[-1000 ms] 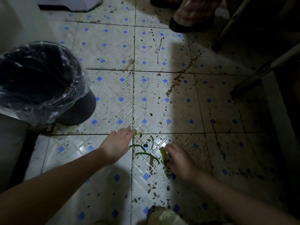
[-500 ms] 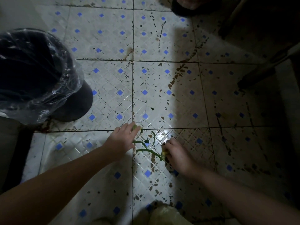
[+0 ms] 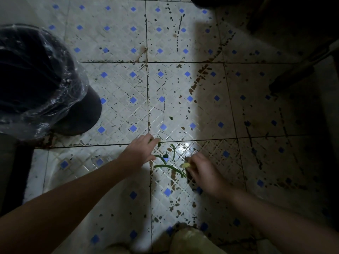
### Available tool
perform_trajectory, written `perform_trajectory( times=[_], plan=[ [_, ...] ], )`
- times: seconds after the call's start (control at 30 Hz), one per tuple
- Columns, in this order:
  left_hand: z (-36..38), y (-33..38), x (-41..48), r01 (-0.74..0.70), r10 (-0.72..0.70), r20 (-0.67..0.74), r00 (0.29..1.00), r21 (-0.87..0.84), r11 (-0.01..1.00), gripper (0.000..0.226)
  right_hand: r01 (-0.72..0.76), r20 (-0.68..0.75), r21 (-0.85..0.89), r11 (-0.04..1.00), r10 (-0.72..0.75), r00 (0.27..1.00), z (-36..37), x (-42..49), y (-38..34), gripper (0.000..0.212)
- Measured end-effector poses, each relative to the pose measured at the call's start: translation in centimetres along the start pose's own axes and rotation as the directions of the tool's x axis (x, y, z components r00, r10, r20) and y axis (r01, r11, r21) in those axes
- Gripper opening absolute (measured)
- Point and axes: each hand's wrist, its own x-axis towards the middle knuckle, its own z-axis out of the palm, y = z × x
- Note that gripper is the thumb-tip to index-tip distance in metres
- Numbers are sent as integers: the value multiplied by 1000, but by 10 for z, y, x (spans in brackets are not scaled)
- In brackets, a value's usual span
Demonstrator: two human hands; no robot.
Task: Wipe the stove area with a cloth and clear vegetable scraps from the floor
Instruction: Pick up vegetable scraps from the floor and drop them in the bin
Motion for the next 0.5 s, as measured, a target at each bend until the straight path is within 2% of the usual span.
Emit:
perform_trajectory(
  times=[0.13, 0.23, 0.4, 0.5],
  plan=[
    [6, 2, 4, 18, -18, 4, 1000, -103, 994, 59, -17, 46, 0, 1000, 17, 999, 9, 4, -5, 28],
    [10, 2, 4, 68, -67, 12, 998, -202, 977, 47, -25, 63, -39, 999, 27, 998, 10, 9, -10, 38],
    [15, -2, 5, 82, -80, 18, 997, -275, 958, 32, 59, 133, -144, 988, -40, 990, 11, 11, -22, 32],
    [20, -4, 4, 64, -59, 27, 998, -255, 965, 24, 83, 149, -169, 982, -58, 987, 16, 9, -27, 30]
  ],
)
